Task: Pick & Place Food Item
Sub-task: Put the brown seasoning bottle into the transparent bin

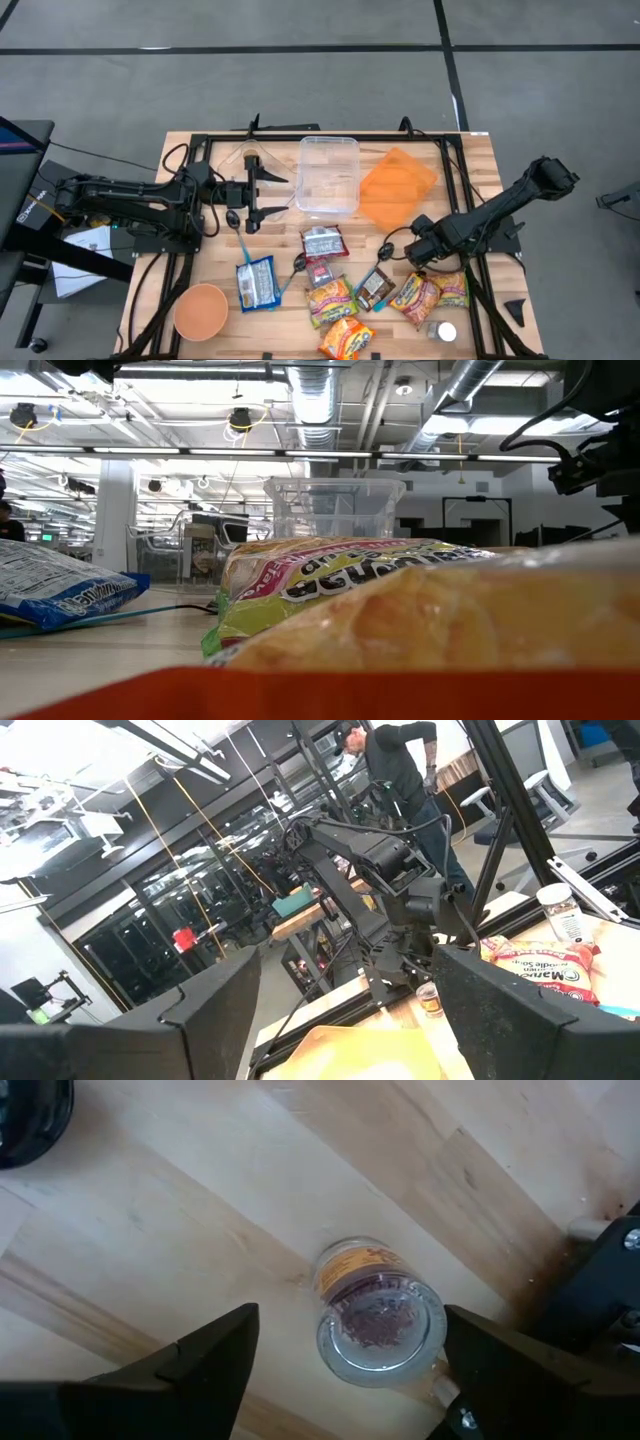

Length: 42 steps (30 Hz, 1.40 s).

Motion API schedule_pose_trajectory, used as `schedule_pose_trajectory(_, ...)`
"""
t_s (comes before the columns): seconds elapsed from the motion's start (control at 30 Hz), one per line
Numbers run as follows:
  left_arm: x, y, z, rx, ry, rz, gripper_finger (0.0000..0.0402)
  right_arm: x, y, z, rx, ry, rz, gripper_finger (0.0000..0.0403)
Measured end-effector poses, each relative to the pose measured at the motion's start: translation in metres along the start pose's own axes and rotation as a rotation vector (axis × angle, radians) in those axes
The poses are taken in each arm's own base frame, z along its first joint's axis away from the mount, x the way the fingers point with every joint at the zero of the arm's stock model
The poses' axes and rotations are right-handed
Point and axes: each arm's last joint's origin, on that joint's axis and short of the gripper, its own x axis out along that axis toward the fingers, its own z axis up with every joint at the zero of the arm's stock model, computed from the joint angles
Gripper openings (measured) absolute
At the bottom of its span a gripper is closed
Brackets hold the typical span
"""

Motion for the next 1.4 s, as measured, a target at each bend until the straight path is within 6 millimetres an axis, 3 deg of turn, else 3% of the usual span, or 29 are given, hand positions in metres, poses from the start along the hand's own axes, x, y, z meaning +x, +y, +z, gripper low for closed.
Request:
schedule_pose_trajectory(0.4, 0.000, 0.000, 0.000, 0.000, 0.003, -0.002, 0.0287, -0.001, 0.000, 0.000, -0.019, -0.002, -0.001, 0.0168)
schedule_pose_trajectory(0.8, 0.000, -0.001, -0.001, -0.002, 0.010, -0.006, 0.0287, -0.006, 0.003, -0.002, -0.041, -0.049, 0.015, 0.0168)
schedule_pose_trajectory(1.07, 0.000, -0.001, -0.001, -0.002, 0.010, -0.006, 0.0287, -0.052, 0.013, -0.004, -0.077, -0.295, 0.174, 0.0168)
schedule_pose_trajectory(1.4, 0.011, -0.010, -0.010, 0.106, 0.028, -0.044, 0.0287, -0.129, 0.019, -0.002, -0.196, -0.926, 0.452, 0.0168)
